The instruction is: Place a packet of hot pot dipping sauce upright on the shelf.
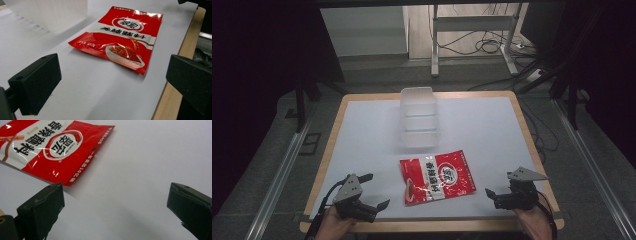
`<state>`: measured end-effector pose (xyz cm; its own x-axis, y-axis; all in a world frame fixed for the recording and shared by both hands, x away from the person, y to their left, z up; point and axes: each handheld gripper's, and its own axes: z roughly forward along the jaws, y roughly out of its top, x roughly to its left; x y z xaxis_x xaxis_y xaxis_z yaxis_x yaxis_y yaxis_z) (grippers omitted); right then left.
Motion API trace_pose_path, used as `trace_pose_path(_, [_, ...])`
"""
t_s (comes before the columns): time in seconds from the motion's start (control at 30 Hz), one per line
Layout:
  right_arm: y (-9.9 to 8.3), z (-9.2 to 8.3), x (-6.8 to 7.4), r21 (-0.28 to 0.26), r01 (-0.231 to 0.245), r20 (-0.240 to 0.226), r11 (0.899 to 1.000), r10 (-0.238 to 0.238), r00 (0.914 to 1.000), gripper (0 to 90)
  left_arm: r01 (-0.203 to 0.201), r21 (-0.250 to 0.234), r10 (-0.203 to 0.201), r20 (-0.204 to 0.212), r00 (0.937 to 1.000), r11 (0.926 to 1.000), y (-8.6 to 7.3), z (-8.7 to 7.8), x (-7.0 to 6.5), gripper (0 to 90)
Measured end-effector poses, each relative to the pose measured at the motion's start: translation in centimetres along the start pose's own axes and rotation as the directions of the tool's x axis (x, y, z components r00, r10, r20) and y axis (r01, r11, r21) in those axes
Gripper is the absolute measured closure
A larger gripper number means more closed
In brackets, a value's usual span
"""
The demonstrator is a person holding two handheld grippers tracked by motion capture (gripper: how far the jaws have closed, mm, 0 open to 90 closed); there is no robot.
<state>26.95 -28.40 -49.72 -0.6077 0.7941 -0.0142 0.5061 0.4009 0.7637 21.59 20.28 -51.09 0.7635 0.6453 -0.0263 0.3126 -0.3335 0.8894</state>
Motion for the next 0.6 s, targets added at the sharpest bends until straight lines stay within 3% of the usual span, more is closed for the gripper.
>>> trace_pose_path(0.6, [0.91, 0.82, 0.67, -0.004, 0.044, -0.018, 0.999, -0.044, 0.9989, 1.7, -0.004, 0.004, 0.004, -0.001, 1.0000, 1.0000, 0.01, 0.06, -0.07, 0.0])
